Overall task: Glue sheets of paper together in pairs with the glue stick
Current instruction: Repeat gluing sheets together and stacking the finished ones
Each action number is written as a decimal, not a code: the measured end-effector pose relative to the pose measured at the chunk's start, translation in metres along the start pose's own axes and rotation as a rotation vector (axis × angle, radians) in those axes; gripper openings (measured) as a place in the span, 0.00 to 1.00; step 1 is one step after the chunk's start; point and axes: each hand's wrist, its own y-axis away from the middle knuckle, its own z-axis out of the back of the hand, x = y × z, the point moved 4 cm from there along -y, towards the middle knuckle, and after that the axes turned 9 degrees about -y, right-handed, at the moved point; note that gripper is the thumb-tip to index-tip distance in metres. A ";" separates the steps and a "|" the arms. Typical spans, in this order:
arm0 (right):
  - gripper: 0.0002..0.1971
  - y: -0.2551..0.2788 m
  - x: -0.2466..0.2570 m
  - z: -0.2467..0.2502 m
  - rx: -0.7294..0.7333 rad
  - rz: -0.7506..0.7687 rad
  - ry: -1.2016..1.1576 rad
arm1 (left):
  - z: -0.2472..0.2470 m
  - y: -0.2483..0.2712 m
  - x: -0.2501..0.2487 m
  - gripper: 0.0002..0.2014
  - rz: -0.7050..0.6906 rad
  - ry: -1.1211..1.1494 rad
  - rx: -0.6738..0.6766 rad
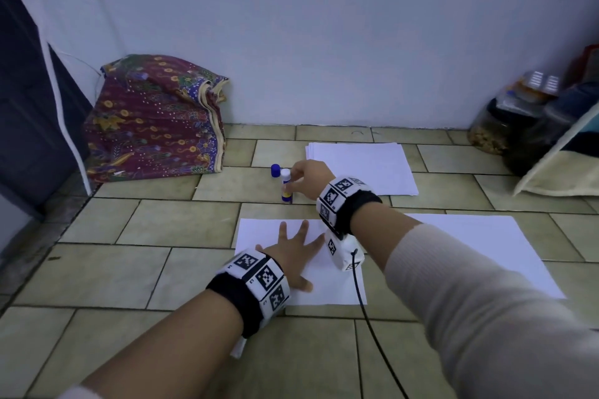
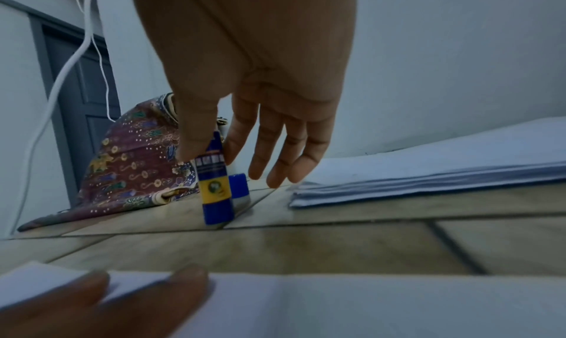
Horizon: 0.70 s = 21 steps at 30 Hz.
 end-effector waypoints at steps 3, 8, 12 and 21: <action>0.12 0.005 -0.010 0.010 -0.057 -0.024 -0.155 | -0.001 -0.003 0.001 0.50 0.014 -0.027 -0.003; 0.09 0.034 -0.034 0.040 -0.048 -0.065 -0.362 | 0.009 0.004 -0.001 0.50 0.002 -0.090 -0.047; 0.07 0.055 -0.052 0.061 -0.058 -0.093 -0.273 | 0.019 0.005 -0.004 0.51 0.012 -0.222 -0.132; 0.06 0.068 -0.062 0.054 -0.090 -0.078 -0.084 | 0.035 -0.007 -0.016 0.52 -0.061 -0.186 -0.223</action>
